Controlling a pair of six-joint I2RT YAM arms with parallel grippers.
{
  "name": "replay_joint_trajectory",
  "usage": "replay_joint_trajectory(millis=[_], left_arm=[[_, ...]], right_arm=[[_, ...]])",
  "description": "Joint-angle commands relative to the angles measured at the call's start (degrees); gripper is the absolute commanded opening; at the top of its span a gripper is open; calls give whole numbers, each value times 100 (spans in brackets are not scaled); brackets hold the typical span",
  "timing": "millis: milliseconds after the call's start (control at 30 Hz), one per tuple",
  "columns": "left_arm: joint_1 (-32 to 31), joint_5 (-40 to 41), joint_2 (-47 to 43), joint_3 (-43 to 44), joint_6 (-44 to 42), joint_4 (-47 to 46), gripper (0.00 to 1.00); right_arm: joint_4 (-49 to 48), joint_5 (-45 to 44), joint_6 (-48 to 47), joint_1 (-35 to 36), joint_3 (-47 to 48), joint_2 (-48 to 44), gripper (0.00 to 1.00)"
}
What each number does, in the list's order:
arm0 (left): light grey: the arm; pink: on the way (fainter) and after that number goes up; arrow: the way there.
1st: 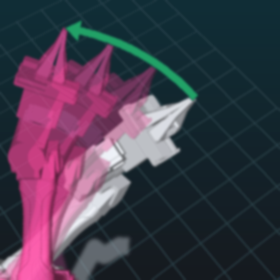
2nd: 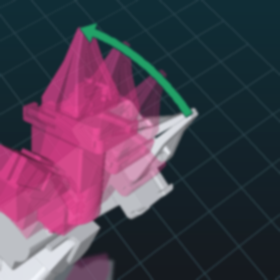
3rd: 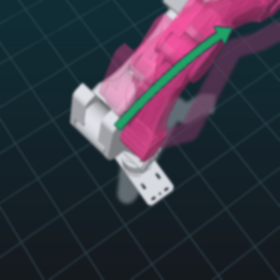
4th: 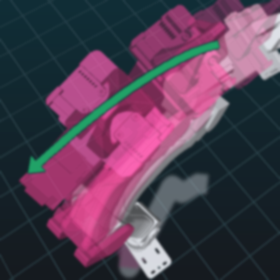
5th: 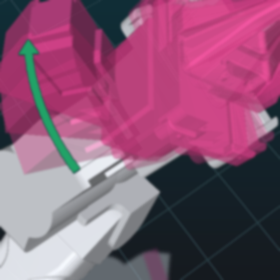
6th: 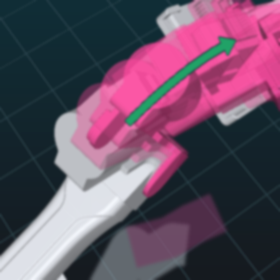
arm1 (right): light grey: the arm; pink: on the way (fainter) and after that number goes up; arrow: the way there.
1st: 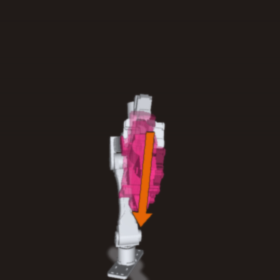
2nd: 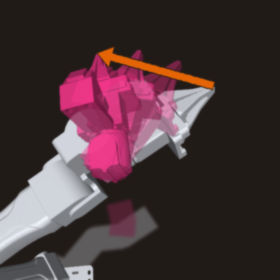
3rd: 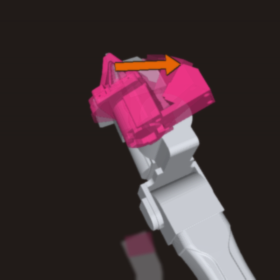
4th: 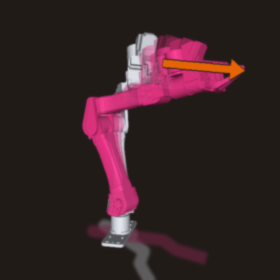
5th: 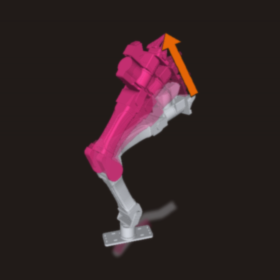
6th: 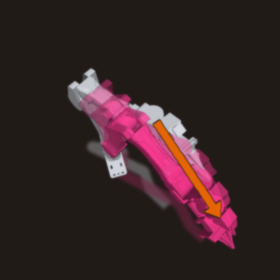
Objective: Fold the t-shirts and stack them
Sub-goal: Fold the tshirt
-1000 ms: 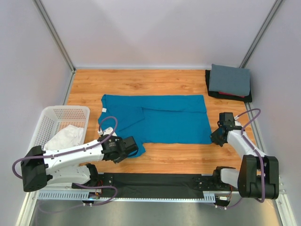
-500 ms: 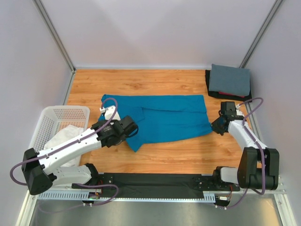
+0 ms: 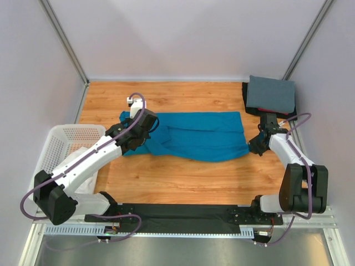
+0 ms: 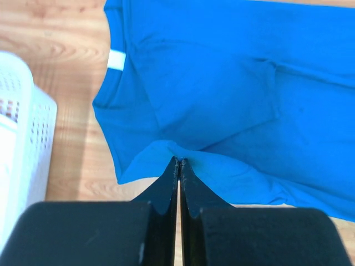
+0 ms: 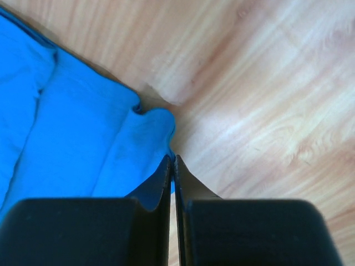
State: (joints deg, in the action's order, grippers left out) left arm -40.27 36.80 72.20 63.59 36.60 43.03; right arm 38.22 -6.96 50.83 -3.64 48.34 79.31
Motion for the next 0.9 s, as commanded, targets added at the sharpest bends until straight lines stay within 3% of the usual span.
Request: replay_joint_trajectory(millis=[0, 567, 800, 833, 867], left_arm=[[81, -93, -13, 285, -847, -497, 0], [90, -533, -1164, -699, 137, 294, 0], [90, -551, -1270, -831, 163, 268, 0], [90, -551, -1262, -822, 172, 259, 0], [90, -551, -1253, -822, 172, 250, 0]], right_arm=[[432, 99, 507, -32, -69, -284, 0], [986, -42, 314, -23, -896, -653, 1], [987, -271, 112, -23, -861, -742, 11], [969, -245, 120, -23, -887, -715, 11], [925, -175, 112, -23, -905, -706, 4]])
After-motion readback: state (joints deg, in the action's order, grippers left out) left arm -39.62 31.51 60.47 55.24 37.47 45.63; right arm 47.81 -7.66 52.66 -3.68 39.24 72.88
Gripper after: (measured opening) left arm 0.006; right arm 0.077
